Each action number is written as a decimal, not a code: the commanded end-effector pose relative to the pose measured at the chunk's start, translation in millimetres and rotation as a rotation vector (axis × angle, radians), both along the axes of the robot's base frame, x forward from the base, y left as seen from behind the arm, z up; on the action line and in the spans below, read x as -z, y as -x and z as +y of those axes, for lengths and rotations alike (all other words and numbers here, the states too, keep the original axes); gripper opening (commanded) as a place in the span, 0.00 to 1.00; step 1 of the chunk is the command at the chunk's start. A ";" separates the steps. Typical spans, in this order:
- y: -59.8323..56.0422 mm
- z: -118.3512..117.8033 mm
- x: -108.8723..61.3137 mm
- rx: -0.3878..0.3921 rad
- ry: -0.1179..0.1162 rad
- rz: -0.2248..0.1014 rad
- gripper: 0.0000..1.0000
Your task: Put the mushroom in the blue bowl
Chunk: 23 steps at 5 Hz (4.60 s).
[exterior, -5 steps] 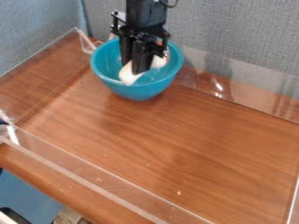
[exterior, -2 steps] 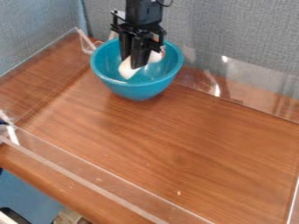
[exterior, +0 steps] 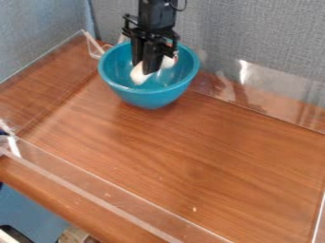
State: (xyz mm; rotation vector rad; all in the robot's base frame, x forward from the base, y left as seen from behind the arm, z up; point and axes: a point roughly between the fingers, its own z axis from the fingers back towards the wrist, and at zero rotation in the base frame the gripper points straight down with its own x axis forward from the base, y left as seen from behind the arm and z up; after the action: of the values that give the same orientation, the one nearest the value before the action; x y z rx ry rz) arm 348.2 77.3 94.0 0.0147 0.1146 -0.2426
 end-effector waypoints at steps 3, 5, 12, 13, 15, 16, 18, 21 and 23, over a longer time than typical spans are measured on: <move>-22.6 23.0 -4.9 -0.022 -0.024 -0.051 0.00; -25.6 29.4 2.3 -0.029 -0.027 -0.039 0.00; -17.2 32.2 -29.6 -0.020 -0.028 -0.122 0.00; -16.4 32.1 -32.3 -0.018 -0.029 -0.132 0.00; -15.6 31.8 -35.8 -0.016 -0.028 -0.146 0.00; -15.5 31.9 -36.5 -0.016 -0.027 -0.152 0.00; -15.0 32.2 -38.7 -0.015 -0.025 -0.166 0.00; -14.9 26.9 -40.0 -0.012 -0.023 -0.180 1.00; -20.1 20.3 -32.2 -0.002 -0.021 -0.180 1.00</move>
State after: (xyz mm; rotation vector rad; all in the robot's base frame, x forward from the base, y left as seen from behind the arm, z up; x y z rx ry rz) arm 364.3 102.3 95.8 0.0256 0.0198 -0.2266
